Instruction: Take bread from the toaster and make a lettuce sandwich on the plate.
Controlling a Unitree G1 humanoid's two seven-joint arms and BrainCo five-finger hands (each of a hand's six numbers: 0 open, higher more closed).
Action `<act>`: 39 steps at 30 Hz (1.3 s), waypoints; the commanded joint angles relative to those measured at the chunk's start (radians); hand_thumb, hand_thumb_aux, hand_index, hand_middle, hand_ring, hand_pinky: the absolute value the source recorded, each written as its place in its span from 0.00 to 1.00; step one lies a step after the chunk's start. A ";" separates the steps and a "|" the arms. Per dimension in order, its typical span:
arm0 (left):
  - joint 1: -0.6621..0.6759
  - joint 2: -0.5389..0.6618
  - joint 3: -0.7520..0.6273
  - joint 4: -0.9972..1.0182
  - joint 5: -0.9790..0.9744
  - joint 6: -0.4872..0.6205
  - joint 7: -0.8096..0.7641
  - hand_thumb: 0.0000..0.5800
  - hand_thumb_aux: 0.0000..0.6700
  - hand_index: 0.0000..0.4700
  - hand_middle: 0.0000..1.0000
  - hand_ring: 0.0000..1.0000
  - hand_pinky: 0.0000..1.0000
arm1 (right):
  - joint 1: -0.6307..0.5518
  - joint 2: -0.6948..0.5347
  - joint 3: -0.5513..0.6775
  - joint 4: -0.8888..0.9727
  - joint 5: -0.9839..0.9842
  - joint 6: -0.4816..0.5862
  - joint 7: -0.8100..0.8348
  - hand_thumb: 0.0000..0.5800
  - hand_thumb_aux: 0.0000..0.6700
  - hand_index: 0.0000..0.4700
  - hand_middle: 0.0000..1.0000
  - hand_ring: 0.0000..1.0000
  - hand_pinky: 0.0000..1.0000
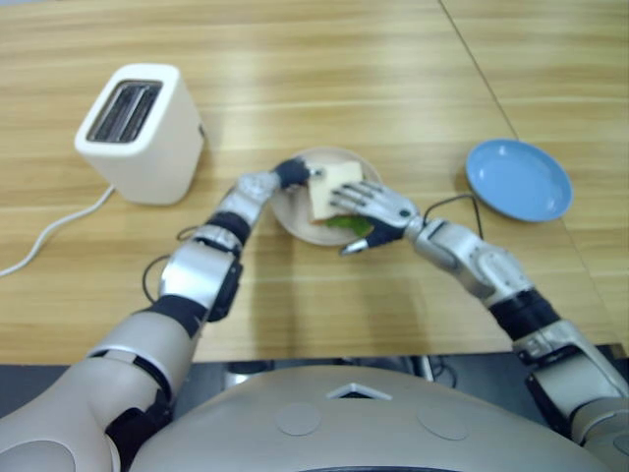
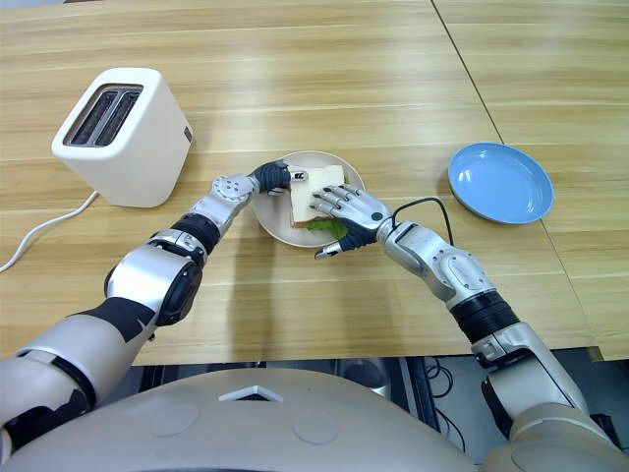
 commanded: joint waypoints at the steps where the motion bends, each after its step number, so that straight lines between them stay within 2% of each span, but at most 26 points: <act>1: -0.033 0.082 -0.072 -0.016 0.127 -0.013 0.279 0.00 0.00 0.00 0.20 0.20 0.20 | 0.059 -0.012 0.105 0.153 -0.028 0.016 0.130 0.00 0.00 0.00 0.00 0.00 0.00; 2: -0.036 0.092 -0.075 -0.027 0.136 -0.028 0.321 0.00 0.00 0.00 0.00 0.00 0.00 | 0.059 -0.006 0.110 0.163 -0.024 0.020 0.129 0.00 0.00 0.00 0.00 0.00 0.00; 6: -0.011 0.152 -0.112 -0.179 0.228 -0.088 0.563 0.00 0.00 0.00 0.00 0.00 0.00 | 0.061 0.027 0.127 0.198 -0.010 0.023 0.113 0.00 0.00 0.00 0.00 0.00 0.00; 10: 0.061 0.215 -0.125 -0.390 0.308 -0.067 0.712 0.00 0.00 0.00 0.00 0.00 0.00 | 0.054 0.023 0.120 0.193 -0.007 0.020 0.091 0.00 0.00 0.00 0.00 0.00 0.00; 12: 0.117 0.239 -0.105 -0.512 0.300 -0.069 0.709 0.00 0.00 0.00 0.00 0.00 0.00 | 0.047 0.017 0.100 0.167 0.000 0.008 0.054 0.00 0.00 0.00 0.00 0.00 0.00; 16: 0.215 0.261 -0.058 -0.665 0.219 -0.085 0.608 0.00 0.00 0.00 0.00 0.00 0.00 | 0.048 0.008 0.019 0.061 0.063 -0.045 -0.067 0.00 0.00 0.00 0.00 0.00 0.00; 19: 0.298 0.268 -0.026 -0.755 0.104 -0.122 0.462 0.00 0.00 0.00 0.00 0.00 0.00 | 0.066 0.011 -0.090 -0.065 0.165 -0.106 -0.189 0.00 0.00 0.00 0.00 0.00 0.00; 20: 0.327 0.276 -0.020 -0.785 0.071 -0.131 0.411 0.00 0.00 0.00 0.65 0.65 0.65 | 0.075 0.011 -0.134 -0.116 0.200 -0.126 -0.225 0.00 0.00 0.00 0.00 0.00 0.00; 21: 0.359 0.282 -0.010 -0.823 0.020 -0.141 0.349 0.40 0.23 0.22 0.95 0.95 0.95 | 0.087 0.011 -0.185 -0.169 0.245 -0.143 -0.254 0.00 0.00 0.00 0.00 0.00 0.00; 22: 0.393 0.287 0.006 -0.869 -0.039 -0.140 0.287 0.96 0.80 0.78 1.00 1.00 1.00 | 0.099 0.014 -0.237 -0.220 0.307 -0.158 -0.269 0.00 0.00 0.00 0.00 0.00 0.00; 23: 0.422 0.293 0.025 -0.914 -0.089 -0.134 0.238 0.96 0.80 0.78 1.00 1.00 1.00 | 0.111 0.017 -0.283 -0.261 0.368 -0.166 -0.273 0.00 0.00 0.00 0.00 0.00 0.00; 24: 0.442 0.296 0.039 -0.947 -0.119 -0.125 0.206 1.00 0.95 0.93 1.00 1.00 1.00 | 0.119 0.020 -0.312 -0.286 0.407 -0.170 -0.270 0.00 0.00 0.00 0.00 0.00 0.00; 25: 0.470 0.314 0.064 -1.005 -0.148 -0.120 0.180 1.00 1.00 0.98 1.00 1.00 1.00 | 0.140 0.014 -0.357 -0.331 0.463 -0.178 -0.263 0.00 0.00 0.00 0.00 0.00 0.00; 27: 0.515 0.369 0.111 -1.131 -0.167 -0.096 0.141 1.00 1.00 0.98 1.00 1.00 1.00 | 0.190 0.004 -0.438 -0.401 0.556 -0.175 -0.238 0.00 0.00 0.00 0.00 0.00 0.00; 28: 0.534 0.402 0.121 -1.188 -0.171 -0.077 0.111 1.00 1.00 0.98 1.00 1.00 1.00 | 0.219 -0.005 -0.461 -0.419 0.591 -0.166 -0.212 0.30 0.16 0.16 0.73 0.73 0.73; 29: 0.552 0.435 0.123 -1.238 -0.175 -0.052 0.072 1.00 1.00 0.98 1.00 1.00 1.00 | 0.247 -0.015 -0.471 -0.421 0.608 -0.162 -0.185 0.84 0.60 0.58 1.00 1.00 1.00; 30: 0.573 0.469 0.119 -1.285 -0.179 -0.007 0.026 1.00 1.00 0.98 1.00 1.00 1.00 | 0.277 -0.025 -0.477 -0.419 0.612 -0.157 -0.159 0.98 0.86 0.84 1.00 1.00 1.00; 31: 0.597 0.505 0.107 -1.327 -0.174 0.032 -0.021 1.00 1.00 0.98 1.00 1.00 1.00 | 0.312 -0.037 -0.479 -0.417 0.626 -0.163 -0.131 1.00 1.00 0.98 1.00 1.00 1.00; 33: 0.648 0.559 0.078 -1.396 -0.178 0.054 -0.110 1.00 1.00 0.98 1.00 1.00 1.00 | 0.404 -0.060 -0.492 -0.435 0.654 -0.226 -0.104 1.00 1.00 0.98 1.00 1.00 1.00; 36: 0.709 0.607 0.021 -1.420 -0.137 0.058 -0.195 1.00 1.00 0.98 1.00 1.00 1.00 | 0.535 -0.082 -0.536 -0.441 0.593 -0.309 -0.104 1.00 1.00 0.98 1.00 1.00 1.00; 39: 0.774 0.657 -0.038 -1.404 -0.054 0.073 -0.250 1.00 1.00 0.98 1.00 1.00 1.00 | 0.610 -0.091 -0.538 -0.409 0.514 -0.360 -0.104 1.00 1.00 0.98 1.00 1.00 1.00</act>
